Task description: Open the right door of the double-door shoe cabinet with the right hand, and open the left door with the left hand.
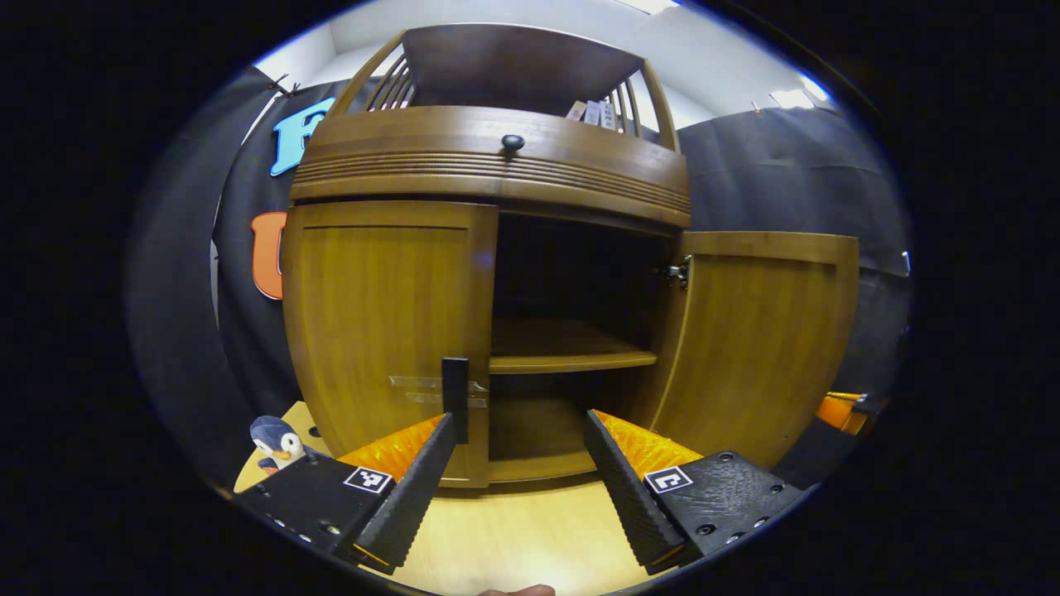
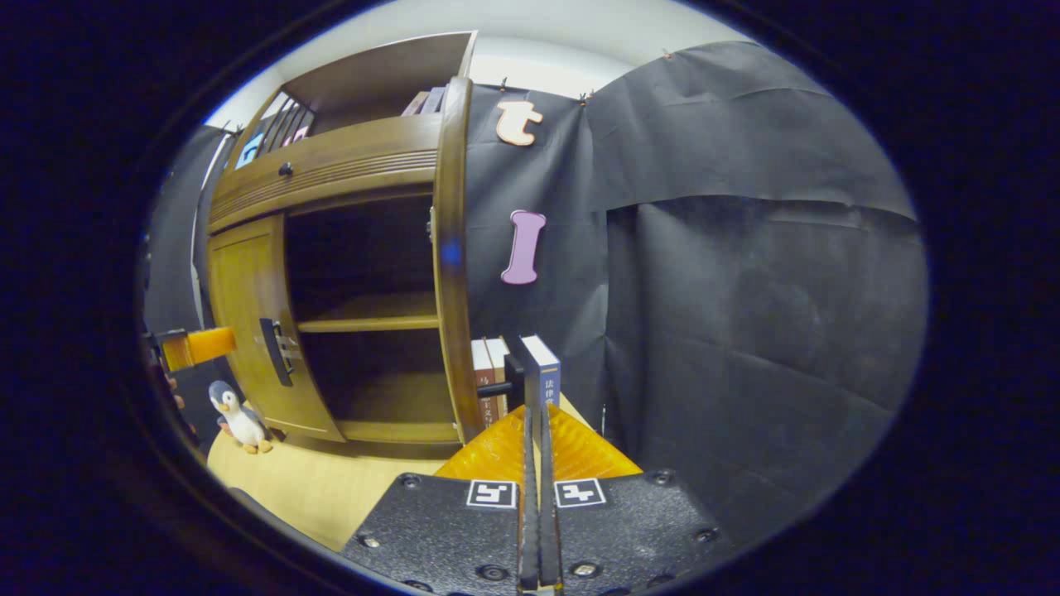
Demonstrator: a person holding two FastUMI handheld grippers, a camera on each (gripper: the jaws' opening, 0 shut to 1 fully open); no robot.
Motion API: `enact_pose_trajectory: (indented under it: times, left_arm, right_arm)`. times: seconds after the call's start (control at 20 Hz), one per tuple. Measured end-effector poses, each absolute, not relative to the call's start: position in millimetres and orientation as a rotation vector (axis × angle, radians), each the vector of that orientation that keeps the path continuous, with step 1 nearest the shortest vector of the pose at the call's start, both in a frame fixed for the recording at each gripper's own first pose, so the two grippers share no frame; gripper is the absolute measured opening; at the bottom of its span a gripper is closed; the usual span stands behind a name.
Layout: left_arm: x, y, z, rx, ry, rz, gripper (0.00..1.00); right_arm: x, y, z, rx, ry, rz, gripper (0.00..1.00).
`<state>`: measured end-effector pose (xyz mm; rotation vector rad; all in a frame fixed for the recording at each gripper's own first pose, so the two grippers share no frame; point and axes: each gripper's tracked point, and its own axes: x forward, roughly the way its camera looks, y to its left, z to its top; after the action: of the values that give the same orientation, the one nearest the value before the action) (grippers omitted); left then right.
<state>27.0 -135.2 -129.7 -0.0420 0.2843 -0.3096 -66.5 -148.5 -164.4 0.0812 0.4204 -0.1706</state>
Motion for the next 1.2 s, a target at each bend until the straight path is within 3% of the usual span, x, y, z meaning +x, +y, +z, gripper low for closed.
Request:
enact_pose_trajectory:
  times: [0.3, 0.45, 0.5, 0.55, 0.65, 0.8, 0.85, 0.9, 0.95, 1.2]
  left_arm:
    - [73, -116, -168, -0.002, 0.318, -0.257, 0.95]
    - [94, -115, -182, -0.001, 0.333, -0.245, 0.94]
    - [102, -114, -188, 0.002, 0.336, -0.242, 0.82]
    - [109, -113, -192, 0.011, 0.334, -0.240, 0.94]
    - [123, -109, -201, 0.042, 0.342, -0.242, 0.94]
    - [138, -104, -210, 0.031, 0.356, -0.228, 0.92]
    - [142, -102, -211, 0.026, 0.355, -0.224, 0.82]
    - [148, -101, -212, 0.022, 0.352, -0.218, 0.90]
    - [153, -99, -214, 0.021, 0.347, -0.208, 0.77]
    - [166, -104, -222, 0.014, 0.351, -0.216, 0.79]
  right_arm:
    - [-68, -162, -159, 0.100, 0.402, -0.220, 0.06]
    - [-69, -170, -158, 0.098, 0.398, -0.265, 0.14]
    - [-70, -173, -157, 0.103, 0.396, -0.277, 0.14]
    - [-72, -174, -155, 0.108, 0.396, -0.290, 0.17]
    - [-75, -176, -157, 0.124, 0.407, -0.293, 0.27]
    - [-79, -174, -156, 0.110, 0.414, -0.285, 0.33]
    - [-79, -173, -155, 0.099, 0.413, -0.287, 0.37]
    - [-80, -173, -154, 0.094, 0.413, -0.289, 0.40]
    - [-81, -170, -152, 0.092, 0.412, -0.287, 0.45]
    - [-82, -160, -151, 0.095, 0.419, -0.277, 0.49]
